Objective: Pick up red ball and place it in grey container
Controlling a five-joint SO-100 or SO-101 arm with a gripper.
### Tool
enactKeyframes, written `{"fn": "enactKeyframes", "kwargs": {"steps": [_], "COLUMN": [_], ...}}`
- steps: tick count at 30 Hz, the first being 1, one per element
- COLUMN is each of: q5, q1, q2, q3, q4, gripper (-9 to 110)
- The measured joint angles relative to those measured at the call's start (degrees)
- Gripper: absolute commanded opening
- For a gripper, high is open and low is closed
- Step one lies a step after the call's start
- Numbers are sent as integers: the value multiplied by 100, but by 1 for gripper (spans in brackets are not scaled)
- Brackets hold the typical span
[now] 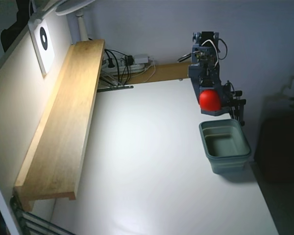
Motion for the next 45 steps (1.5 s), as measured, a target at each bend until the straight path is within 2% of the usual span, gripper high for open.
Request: {"fn": "enactKeyframes", "kwargs": {"steps": [7, 13, 24, 25, 28, 45], "q5": [0, 0, 0, 0, 0, 9], "q1": [9, 9, 9, 9, 9, 9], "q2": [35, 378, 1011, 1028, 1125, 1283], "q3": [53, 1230, 3050, 3138, 3472, 3788], "q4": [0, -9, -1028, -1090, -1292, -1635], "gripper": [23, 23, 23, 38, 38, 38]}}
